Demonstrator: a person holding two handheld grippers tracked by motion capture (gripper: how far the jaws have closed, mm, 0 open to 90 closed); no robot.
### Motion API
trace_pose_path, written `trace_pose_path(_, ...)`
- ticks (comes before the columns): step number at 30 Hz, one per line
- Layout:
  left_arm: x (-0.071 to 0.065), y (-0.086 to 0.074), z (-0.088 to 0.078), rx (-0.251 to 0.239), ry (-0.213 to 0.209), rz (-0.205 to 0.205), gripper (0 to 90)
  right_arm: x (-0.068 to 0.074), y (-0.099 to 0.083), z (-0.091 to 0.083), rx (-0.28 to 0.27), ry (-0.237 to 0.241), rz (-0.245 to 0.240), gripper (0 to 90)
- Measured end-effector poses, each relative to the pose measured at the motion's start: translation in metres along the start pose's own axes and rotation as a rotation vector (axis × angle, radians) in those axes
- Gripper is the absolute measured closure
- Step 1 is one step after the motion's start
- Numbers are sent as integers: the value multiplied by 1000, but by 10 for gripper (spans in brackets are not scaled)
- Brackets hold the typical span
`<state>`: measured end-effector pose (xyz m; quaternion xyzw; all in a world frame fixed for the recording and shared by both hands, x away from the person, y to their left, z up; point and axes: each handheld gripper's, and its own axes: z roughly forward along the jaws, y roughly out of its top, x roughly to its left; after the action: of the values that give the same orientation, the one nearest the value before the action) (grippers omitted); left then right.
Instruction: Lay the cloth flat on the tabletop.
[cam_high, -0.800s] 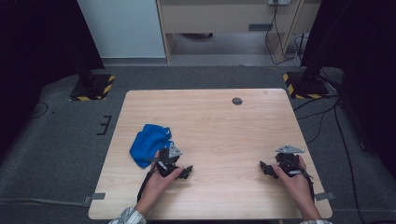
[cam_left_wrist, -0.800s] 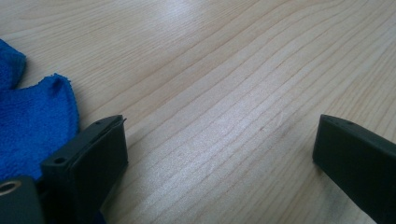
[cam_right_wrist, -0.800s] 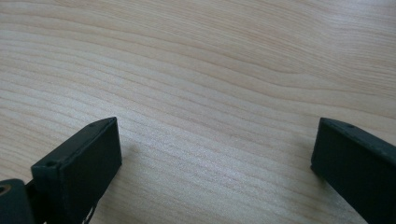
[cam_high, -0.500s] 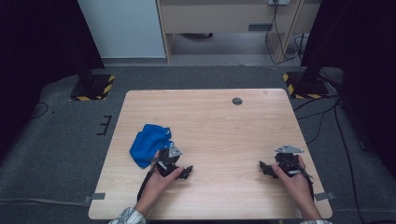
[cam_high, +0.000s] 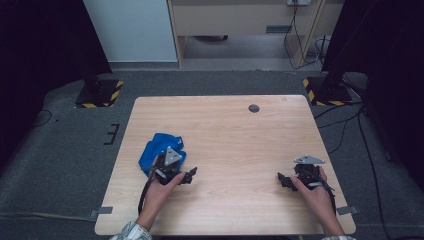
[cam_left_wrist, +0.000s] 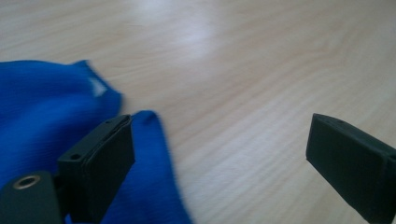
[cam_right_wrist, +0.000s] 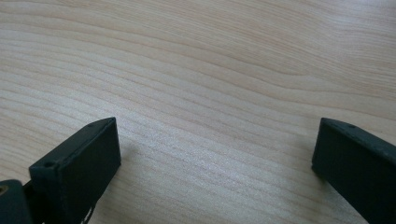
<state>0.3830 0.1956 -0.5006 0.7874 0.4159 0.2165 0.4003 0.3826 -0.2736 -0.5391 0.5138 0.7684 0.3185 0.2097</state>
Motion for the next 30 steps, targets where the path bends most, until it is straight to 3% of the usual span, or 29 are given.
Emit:
trace_pose_path(3,15,0,-9,-15,49,-19,83,0,0,0,0,-1,0,11)
trace_pose_path(8,32,-3,-19,-34,85,-49,93,0,1,1,1,-2,-1,5)
trace_pose_path(11,41,-4,-23,-36,116,-46,93,0,1,1,2,-2,0,6)
trace_pose_path(15,57,-10,-27,-22,160,-58,90,1,0,1,1,-2,-1,5)
trace_pose_path(21,82,-27,-24,20,225,-110,87,1,1,1,2,-2,0,5)
trace_pose_path(25,93,-35,-20,60,231,-157,85,1,1,1,2,-2,0,5)
trace_pose_path(30,97,-43,-13,125,196,-184,106,1,1,1,2,-3,1,5)
